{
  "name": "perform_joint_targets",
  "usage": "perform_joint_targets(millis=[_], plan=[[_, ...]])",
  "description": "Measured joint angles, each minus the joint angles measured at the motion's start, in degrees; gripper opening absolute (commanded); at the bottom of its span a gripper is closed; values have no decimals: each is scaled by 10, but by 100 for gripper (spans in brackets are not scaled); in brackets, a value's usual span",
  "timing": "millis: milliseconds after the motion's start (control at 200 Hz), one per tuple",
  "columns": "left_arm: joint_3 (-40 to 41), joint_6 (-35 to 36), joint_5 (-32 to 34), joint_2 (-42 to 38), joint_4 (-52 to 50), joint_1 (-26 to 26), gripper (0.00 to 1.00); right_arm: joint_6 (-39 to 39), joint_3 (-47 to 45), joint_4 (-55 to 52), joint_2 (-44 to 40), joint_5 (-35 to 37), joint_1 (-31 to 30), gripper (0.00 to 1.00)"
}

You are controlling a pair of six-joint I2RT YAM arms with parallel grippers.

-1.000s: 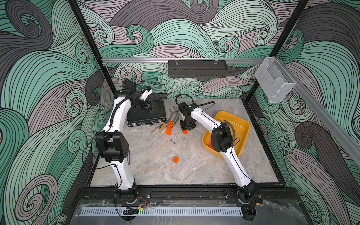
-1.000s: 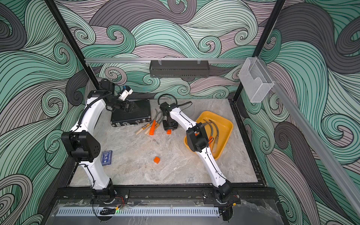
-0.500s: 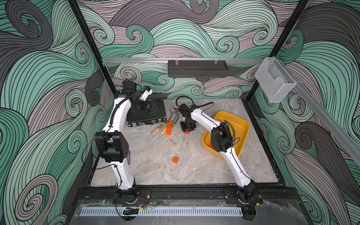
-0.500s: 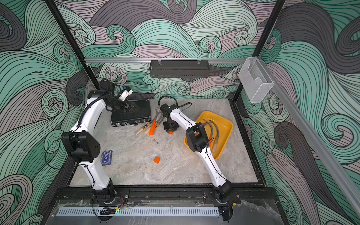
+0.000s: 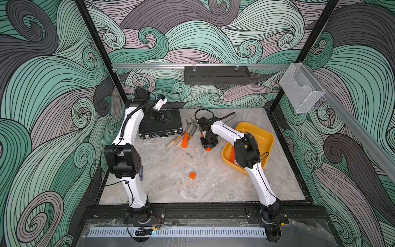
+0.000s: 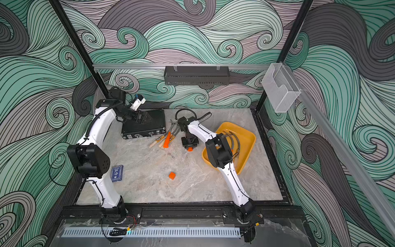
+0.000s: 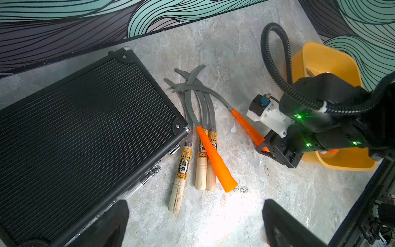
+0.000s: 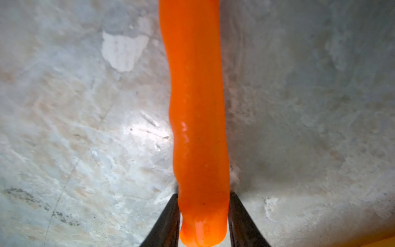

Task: Put small sickles into storage boxes
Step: Adjust the sickle at the center of the board.

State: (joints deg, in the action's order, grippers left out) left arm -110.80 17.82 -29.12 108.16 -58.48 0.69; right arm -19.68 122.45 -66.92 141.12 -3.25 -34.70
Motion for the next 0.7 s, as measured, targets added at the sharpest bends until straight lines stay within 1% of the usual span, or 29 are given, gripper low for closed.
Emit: perform_joint_targets(millis=[50, 135, 380, 700], plan=[[0, 0, 0, 0, 0, 0, 98, 0, 0, 1, 0, -1, 0, 45], [0, 2, 0, 0, 0, 0, 98, 0, 1, 1, 0, -4, -1, 47], [0, 2, 0, 0, 1, 0, 98, 2, 7, -3, 2, -7, -1, 46], [0, 5, 0, 0, 1, 0, 98, 2, 53, -33, 29, -26, 7, 44]])
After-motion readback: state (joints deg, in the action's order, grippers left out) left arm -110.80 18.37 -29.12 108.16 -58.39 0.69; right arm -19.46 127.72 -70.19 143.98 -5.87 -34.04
